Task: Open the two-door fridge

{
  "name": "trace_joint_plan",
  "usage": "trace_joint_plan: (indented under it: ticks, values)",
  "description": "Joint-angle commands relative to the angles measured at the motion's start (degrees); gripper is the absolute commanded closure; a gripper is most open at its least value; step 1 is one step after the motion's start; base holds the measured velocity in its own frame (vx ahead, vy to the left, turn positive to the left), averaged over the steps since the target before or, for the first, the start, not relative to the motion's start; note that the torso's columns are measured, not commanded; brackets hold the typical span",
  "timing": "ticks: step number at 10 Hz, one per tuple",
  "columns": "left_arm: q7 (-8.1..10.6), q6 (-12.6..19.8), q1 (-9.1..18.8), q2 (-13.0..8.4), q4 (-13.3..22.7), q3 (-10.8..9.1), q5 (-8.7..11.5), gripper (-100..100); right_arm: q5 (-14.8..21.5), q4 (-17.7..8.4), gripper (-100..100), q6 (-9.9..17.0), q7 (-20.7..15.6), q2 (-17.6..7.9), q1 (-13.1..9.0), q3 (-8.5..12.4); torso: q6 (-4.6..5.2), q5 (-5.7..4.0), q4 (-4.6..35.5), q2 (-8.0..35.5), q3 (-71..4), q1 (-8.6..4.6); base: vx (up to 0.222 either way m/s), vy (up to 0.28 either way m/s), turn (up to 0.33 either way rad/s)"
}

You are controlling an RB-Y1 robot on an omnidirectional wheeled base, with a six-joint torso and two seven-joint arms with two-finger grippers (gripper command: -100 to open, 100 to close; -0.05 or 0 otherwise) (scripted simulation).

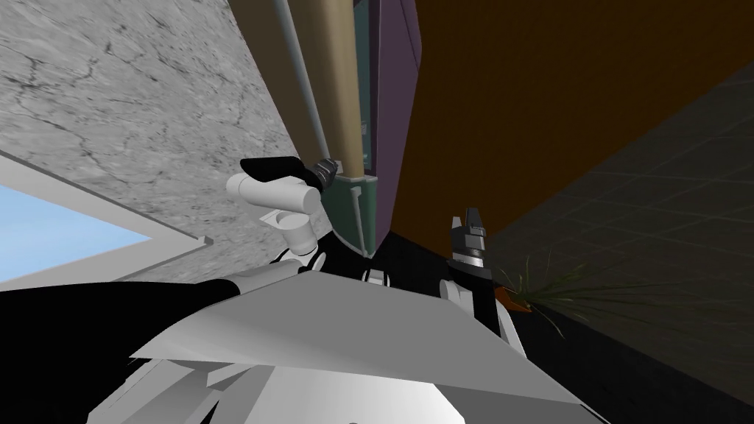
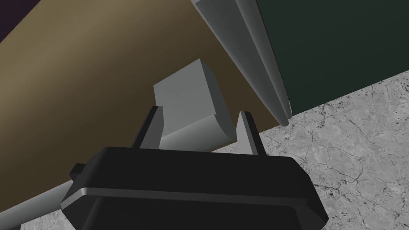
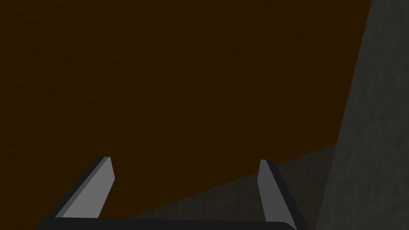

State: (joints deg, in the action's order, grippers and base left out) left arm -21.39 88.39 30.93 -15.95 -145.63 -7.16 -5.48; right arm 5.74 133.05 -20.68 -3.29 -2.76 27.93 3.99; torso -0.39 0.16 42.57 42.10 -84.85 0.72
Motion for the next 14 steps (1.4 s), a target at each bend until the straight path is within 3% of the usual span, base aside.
trace_joint_plan:
  ticks: [1,6,8,9,11,13,14]
  values:
    - [-1.52,0.49,1.26,1.47,-1.39,-0.26,1.23,100,0.0,0.0,0,0.0,0.0,0.0,0.0,0.0,0.06,-0.03,-0.03,0.08,0.07,-0.11,-0.243,0.334,-0.091]
    - [-3.56,1.6,2.23,4.11,-3.1,0.39,3.47,100,0.0,0.0,0,0.0,0.0,-0.02,0.0,0.01,0.15,-0.03,0.08,0.3,0.25,-0.05,-0.202,0.309,-0.098]
    - [-3.81,2.08,1.85,4.91,-3.09,1.2,3.8,100,0.0,0.0,0,0.0,0.0,-0.01,0.0,0.01,0.18,-0.18,0.05,0.26,0.19,-0.45,-0.161,0.215,-0.057]
    - [-4.79,2.13,2.01,6.07,-3.15,1.27,4.91,100,0.0,0.0,0,0.0,0.0,0.01,0.02,-0.01,0.22,-0.26,-0.1,0.01,0.11,-0.97,-0.068,0.195,-0.064]
    - [-5.65,2.12,2.24,7.12,-3.23,1.2,5.91,100,0.0,0.0,0,0.0,0.0,-0.01,0.01,0.01,0.26,0.02,-0.14,0.27,0.27,0.01,-0.153,0.341,-0.121]
    - [-7.36,2.11,2.7,9.22,-3.4,1.06,7.9,100,0.0,0.0,0,0.0,0.0,-0.01,0.01,0.01,0.17,-0.01,-0.13,0.13,0.15,-0.16,-0.169,0.338,-0.079]
    - [-7.36,2.11,2.7,9.22,-3.4,1.06,7.9,100,0.0,0.0,0,0.0,0.0,-0.01,0.01,0.01,0.21,0.01,-0.12,0.19,0.19,-0.12,-0.088,0.284,-0.065]
